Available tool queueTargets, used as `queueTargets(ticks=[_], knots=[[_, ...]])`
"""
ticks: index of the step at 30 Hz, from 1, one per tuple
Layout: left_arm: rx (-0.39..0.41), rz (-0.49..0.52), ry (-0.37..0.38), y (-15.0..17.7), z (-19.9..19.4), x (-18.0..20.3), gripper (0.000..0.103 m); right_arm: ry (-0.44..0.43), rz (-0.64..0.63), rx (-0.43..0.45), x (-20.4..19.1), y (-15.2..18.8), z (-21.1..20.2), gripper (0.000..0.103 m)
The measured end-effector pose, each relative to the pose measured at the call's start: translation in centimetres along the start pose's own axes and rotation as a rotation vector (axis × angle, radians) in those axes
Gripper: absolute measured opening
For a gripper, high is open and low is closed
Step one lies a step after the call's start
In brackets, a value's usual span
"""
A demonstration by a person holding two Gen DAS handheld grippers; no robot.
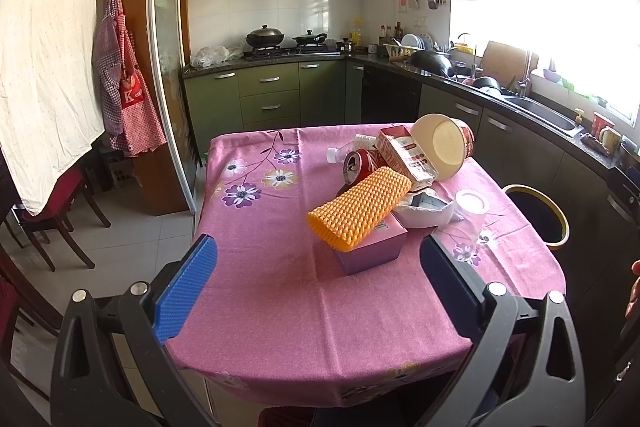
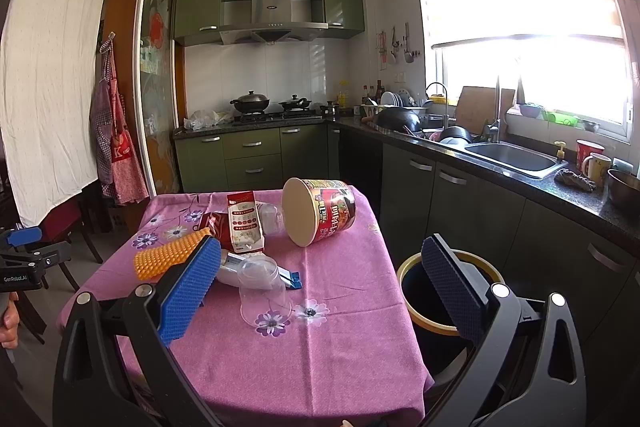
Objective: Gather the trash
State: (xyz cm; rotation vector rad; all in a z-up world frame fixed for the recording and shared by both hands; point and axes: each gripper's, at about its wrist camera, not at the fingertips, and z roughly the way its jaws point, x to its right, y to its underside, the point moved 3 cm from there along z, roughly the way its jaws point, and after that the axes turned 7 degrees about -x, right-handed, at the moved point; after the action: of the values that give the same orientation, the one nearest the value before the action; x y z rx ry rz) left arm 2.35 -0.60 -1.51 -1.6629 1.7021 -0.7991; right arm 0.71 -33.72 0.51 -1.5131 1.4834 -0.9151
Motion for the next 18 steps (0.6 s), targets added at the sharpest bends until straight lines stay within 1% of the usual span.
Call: queueTargets(ticks=[18], knots=[[-0.004,0.002,-0.01,0.42,0.28,-0.06,0.096,0.0,0.002,-0.006,-0.01,0.2,0.07,0.099]])
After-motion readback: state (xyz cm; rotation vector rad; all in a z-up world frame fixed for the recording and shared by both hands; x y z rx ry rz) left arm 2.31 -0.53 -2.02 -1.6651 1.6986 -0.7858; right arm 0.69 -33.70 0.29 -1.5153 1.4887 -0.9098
